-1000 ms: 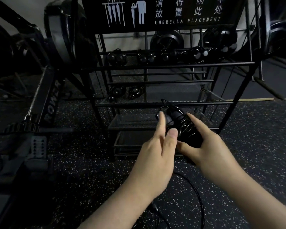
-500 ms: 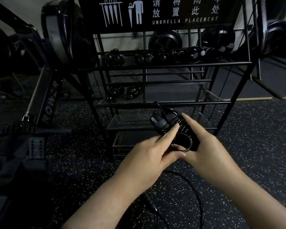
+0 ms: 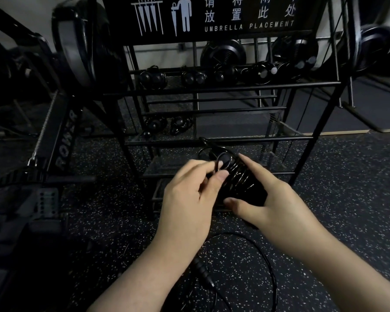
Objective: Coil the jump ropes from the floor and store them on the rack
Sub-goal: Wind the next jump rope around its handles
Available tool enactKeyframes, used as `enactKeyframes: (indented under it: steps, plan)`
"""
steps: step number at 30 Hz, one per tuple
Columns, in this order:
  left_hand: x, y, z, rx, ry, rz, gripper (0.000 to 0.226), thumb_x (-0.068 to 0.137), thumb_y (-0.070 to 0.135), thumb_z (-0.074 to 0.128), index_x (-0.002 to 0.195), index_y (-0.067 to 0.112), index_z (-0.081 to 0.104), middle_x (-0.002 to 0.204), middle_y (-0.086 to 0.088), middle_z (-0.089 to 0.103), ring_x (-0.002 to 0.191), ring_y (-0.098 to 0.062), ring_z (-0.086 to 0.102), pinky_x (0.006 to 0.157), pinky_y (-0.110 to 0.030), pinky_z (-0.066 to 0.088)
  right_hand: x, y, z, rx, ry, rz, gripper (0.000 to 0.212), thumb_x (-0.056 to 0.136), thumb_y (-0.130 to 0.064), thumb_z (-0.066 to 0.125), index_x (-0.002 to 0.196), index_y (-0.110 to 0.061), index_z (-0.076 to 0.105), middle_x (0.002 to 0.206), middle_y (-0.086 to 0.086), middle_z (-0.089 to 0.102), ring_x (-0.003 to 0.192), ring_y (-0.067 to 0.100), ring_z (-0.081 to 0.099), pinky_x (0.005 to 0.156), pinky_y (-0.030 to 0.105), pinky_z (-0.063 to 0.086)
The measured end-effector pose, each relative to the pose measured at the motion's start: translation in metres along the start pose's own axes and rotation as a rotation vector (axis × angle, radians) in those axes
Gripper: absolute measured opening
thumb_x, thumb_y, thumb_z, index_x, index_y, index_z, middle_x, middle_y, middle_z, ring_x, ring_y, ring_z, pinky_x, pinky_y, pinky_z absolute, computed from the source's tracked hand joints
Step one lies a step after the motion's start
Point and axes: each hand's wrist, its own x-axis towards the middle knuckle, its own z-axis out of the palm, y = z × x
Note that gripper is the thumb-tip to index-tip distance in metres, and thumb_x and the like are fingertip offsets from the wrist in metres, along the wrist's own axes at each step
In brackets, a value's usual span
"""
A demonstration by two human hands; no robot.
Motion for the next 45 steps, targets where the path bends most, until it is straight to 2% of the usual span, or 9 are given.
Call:
enactKeyframes:
  steps: [4,13,16,19,25,29,35,40,45]
  plan:
    - [0.002,0.002,-0.003,-0.05,-0.024,-0.019,0.036,0.097,0.026,0.062,0.132,0.016,0.067,0.097,0.012,0.069,0.096,-0.002,0.064,0.085,-0.007,0.045,-0.001,-0.002,0.0,0.024,-0.017,0.001,0.086,0.081,-0.035,0.083,0.151,-0.051,0.036,0.097,-0.027,0.071,0.075,-0.006,0.067,0.06,0.01,0.047]
    - [0.012,-0.006,-0.014,0.02,-0.064,0.062,0.029,0.092,0.017,0.074,0.12,0.02,0.076,0.084,0.023,0.06,0.086,-0.008,0.062,0.082,-0.014,0.047,-0.003,-0.007,-0.006,0.048,-0.002,-0.015,0.084,0.077,-0.043,0.083,0.148,-0.052,0.04,0.104,-0.04,0.066,0.09,-0.015,0.064,0.072,0.004,0.044]
    - [0.015,-0.008,-0.018,0.082,-0.109,0.133,0.028,0.089,0.013,0.076,0.117,0.019,0.077,0.082,0.025,0.059,0.08,-0.005,0.059,0.076,-0.009,0.043,-0.002,-0.008,-0.007,0.079,-0.015,-0.013,0.082,0.077,-0.039,0.084,0.147,-0.049,0.043,0.102,-0.037,0.069,0.084,-0.015,0.064,0.068,0.004,0.043]
    - [0.018,-0.009,-0.024,0.105,-0.165,0.156,0.027,0.088,0.012,0.077,0.115,0.018,0.078,0.082,0.024,0.059,0.079,0.002,0.058,0.076,-0.006,0.041,-0.002,-0.01,-0.009,0.103,-0.036,-0.011,0.08,0.078,-0.036,0.084,0.146,-0.049,0.045,0.103,-0.032,0.071,0.083,-0.01,0.067,0.068,0.007,0.045]
    - [0.026,-0.011,-0.036,0.107,-0.288,0.167,0.025,0.088,0.014,0.078,0.113,0.02,0.079,0.085,0.013,0.065,0.081,-0.006,0.061,0.076,-0.007,0.042,-0.002,-0.012,-0.009,0.122,-0.073,0.0,0.073,0.078,-0.038,0.083,0.14,-0.051,0.049,0.101,-0.029,0.072,0.085,-0.005,0.07,0.068,0.012,0.05]
    - [0.025,-0.011,-0.037,0.157,-0.288,0.202,0.025,0.089,0.016,0.076,0.113,0.018,0.079,0.084,0.01,0.065,0.079,-0.006,0.06,0.073,-0.005,0.04,-0.003,-0.01,-0.007,0.169,-0.06,-0.002,0.07,0.071,-0.056,0.076,0.136,-0.051,0.053,0.107,-0.03,0.069,0.095,0.001,0.072,0.079,0.027,0.058]
    - [0.025,-0.012,-0.037,0.139,-0.309,0.179,0.026,0.087,0.014,0.078,0.113,0.02,0.079,0.08,0.009,0.064,0.078,-0.006,0.06,0.073,-0.005,0.04,-0.001,-0.012,-0.006,0.224,-0.041,0.056,0.047,0.086,-0.031,0.076,0.127,-0.048,0.06,0.1,-0.014,0.073,0.075,0.015,0.075,0.06,0.032,0.061]
    - [0.022,-0.012,-0.034,0.142,-0.371,0.197,0.026,0.088,0.021,0.075,0.114,0.02,0.078,0.085,0.01,0.066,0.078,-0.013,0.062,0.072,-0.013,0.046,-0.001,-0.014,-0.005,0.24,-0.07,0.134,0.034,0.09,-0.022,0.066,0.115,-0.044,0.066,0.085,0.003,0.078,0.058,0.016,0.063,0.052,0.034,0.05]
    - [0.02,-0.015,-0.029,0.133,-0.375,0.166,0.03,0.087,0.027,0.07,0.115,0.021,0.078,0.086,0.012,0.063,0.079,-0.015,0.062,0.075,-0.024,0.05,0.0,-0.011,-0.003,0.282,-0.069,0.186,0.027,0.09,-0.022,0.071,0.112,-0.037,0.069,0.085,0.011,0.078,0.06,0.021,0.064,0.056,0.04,0.048]
